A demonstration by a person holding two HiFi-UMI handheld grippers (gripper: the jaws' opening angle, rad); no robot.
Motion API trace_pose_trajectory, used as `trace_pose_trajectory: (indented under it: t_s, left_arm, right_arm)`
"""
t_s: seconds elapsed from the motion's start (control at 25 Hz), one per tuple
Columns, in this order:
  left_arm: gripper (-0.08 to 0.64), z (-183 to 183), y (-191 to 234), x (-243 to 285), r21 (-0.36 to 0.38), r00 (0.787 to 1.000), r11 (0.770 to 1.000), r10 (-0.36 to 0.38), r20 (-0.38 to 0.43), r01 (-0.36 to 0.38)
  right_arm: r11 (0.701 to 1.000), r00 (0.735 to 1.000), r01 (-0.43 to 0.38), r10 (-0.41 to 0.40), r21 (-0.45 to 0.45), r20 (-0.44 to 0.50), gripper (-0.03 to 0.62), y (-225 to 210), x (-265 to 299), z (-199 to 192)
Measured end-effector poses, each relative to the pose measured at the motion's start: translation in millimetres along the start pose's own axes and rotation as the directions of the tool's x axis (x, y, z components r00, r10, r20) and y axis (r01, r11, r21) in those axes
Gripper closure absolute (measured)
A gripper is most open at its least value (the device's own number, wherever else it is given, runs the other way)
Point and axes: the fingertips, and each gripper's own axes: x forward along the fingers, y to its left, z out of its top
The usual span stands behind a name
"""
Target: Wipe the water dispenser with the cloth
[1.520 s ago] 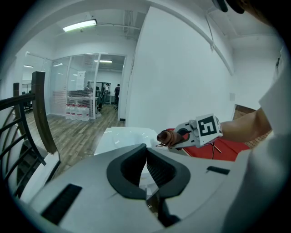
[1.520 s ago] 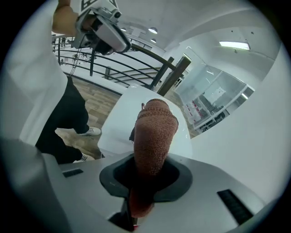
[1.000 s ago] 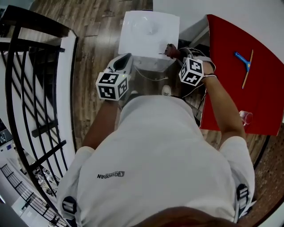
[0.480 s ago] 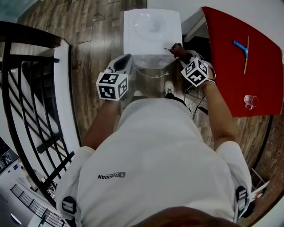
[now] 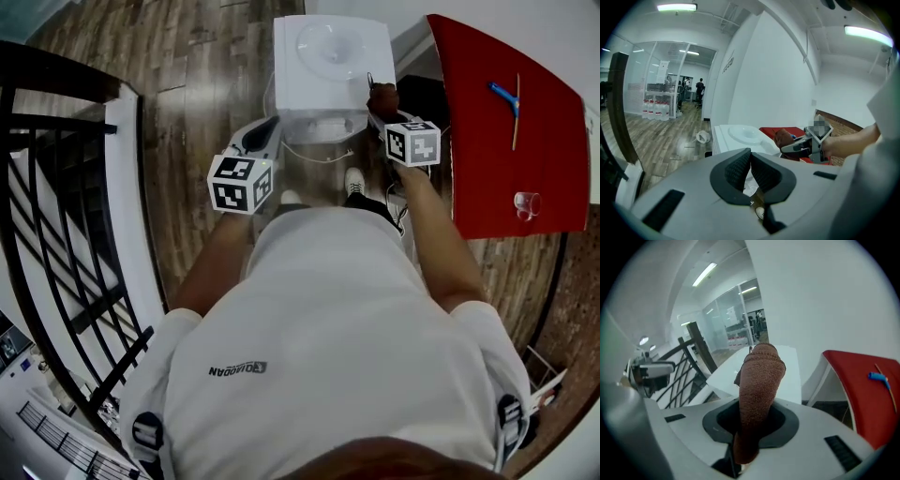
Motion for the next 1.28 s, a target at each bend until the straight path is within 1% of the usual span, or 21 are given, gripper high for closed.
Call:
trace_pose_trajectory:
  t_s: [0.08, 0.2, 0.28, 0.44, 0.56, 0.68, 0.76, 0.88, 1.08, 1.28]
  left_arm:
    - [0.56, 1.1, 1.4, -4.9, 0.009, 1.0, 1.0, -0.005, 0.02, 0.005]
    - [0.56, 0.1, 6.7, -14.1, 0.015, 0.999, 1.0, -0.003, 0.04, 0.003]
    - [0.559, -3.8, 10.8, -21.4, 0.004, 0.999, 1.0, 0.003, 0.046, -0.003]
    - [0.56, -13.3, 14.4, -33.3, -0.013, 0.999, 1.0, 0.016, 0.045, -0.016]
    - [0.559, -20.0, 15.8, -40.4, -0.027, 0.999, 0.999, 0.029, 0.044, -0.028]
    - [0.56, -22.2, 20.3, -48.6, -0.035, 0.998, 0.998, 0.047, 0.048, -0.045]
    - [0.56, -23.8, 22.3, -53.1, -0.037, 0.997, 0.998, 0.055, 0.046, -0.053]
    - [0.56, -24.1, 20.7, -56.5, -0.038, 0.997, 0.998, 0.061, 0.045, -0.059]
    - [0.56, -24.0, 21.2, -58.6, -0.037, 0.997, 0.997, 0.063, 0.047, -0.061]
    - [0.559, -24.8, 20.5, -49.6, -0.034, 0.998, 0.998, 0.053, 0.041, -0.051]
  right_arm:
    - [0.996, 0.999, -0.041, 0.039, 0.078, 0.032, 0.52, 18.4, 8.9, 10.8]
    - [0.987, 0.994, -0.104, 0.099, 0.122, 0.048, 0.52, 51.2, 25.5, 24.9]
    - [0.976, 0.985, -0.17, 0.165, 0.133, 0.048, 0.52, 78.4, 37.8, 33.9]
    - [0.945, 0.954, -0.299, 0.296, 0.132, 0.045, 0.52, 129.4, 62.3, 53.2]
    - [0.926, 0.934, -0.357, 0.354, 0.121, 0.044, 0.52, 156.3, 75.4, 64.0]
    - [0.909, 0.917, -0.398, 0.395, 0.126, 0.048, 0.52, 173.5, 84.4, 71.5]
    - [0.901, 0.913, -0.408, 0.406, 0.146, 0.044, 0.52, 177.6, 88.7, 71.0]
    - [0.899, 0.915, -0.402, 0.402, 0.172, 0.035, 0.52, 170.7, 89.6, 65.7]
    - [0.905, 0.927, -0.372, 0.372, 0.207, 0.044, 0.52, 145.4, 82.9, 58.0]
    - [0.918, 0.949, -0.313, 0.309, 0.244, 0.057, 0.52, 104.5, 68.6, 49.3]
